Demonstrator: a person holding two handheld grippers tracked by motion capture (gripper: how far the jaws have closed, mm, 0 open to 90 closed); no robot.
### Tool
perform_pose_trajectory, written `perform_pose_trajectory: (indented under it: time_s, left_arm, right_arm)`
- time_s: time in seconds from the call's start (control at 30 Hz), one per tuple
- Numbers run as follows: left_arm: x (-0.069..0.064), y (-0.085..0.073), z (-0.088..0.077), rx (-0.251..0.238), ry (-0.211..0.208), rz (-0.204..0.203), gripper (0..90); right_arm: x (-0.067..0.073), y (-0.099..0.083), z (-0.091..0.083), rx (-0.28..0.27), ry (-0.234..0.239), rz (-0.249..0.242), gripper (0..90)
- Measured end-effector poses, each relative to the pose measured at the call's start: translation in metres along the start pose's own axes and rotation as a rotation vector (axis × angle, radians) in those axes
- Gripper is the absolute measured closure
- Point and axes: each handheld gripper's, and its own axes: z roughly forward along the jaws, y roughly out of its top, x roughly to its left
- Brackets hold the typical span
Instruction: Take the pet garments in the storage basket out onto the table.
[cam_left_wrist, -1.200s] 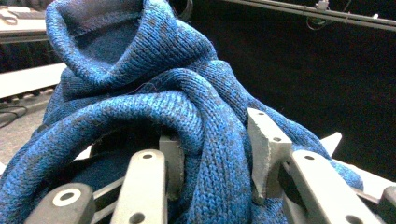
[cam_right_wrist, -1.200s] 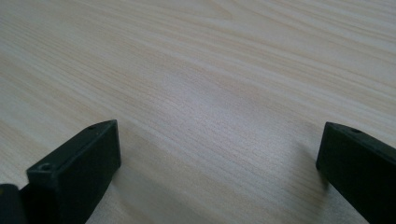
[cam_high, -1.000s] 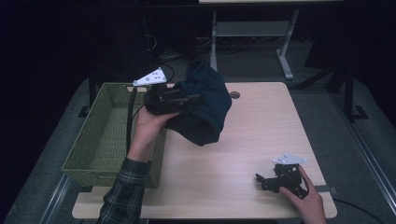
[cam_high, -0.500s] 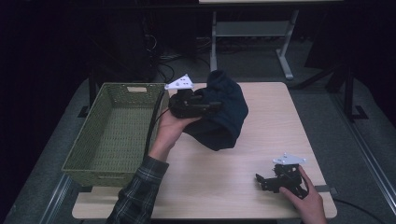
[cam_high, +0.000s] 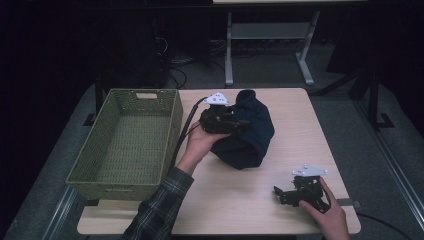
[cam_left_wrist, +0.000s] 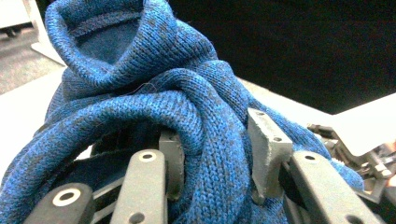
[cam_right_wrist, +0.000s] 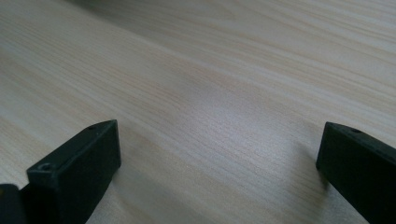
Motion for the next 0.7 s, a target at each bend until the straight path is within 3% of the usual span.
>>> perform_pose_trajectory:
  time_s: [0.17,0.3,0.53,0.7]
  left_arm:
    - [0.003,-0.008,0.024,0.045,0.008,0.0,61.6]
    - [0.006,-0.014,0.041,0.077,0.001,-0.026,61.6]
    - [0.012,-0.029,0.07,0.169,0.027,-0.048,60.9]
    - [0.013,-0.038,0.086,0.227,0.046,-0.041,60.2]
  right_arm:
    - [0.0,0.0,0.0,-0.001,0.0,-0.006,0.0]
    - [0.0,0.0,0.0,0.001,0.002,-0.002,0.0]
    - [0.0,0.0,0.0,0.001,0.003,-0.001,0.0]
    - [0.0,0.0,0.0,0.0,0.002,-0.002,0.0]
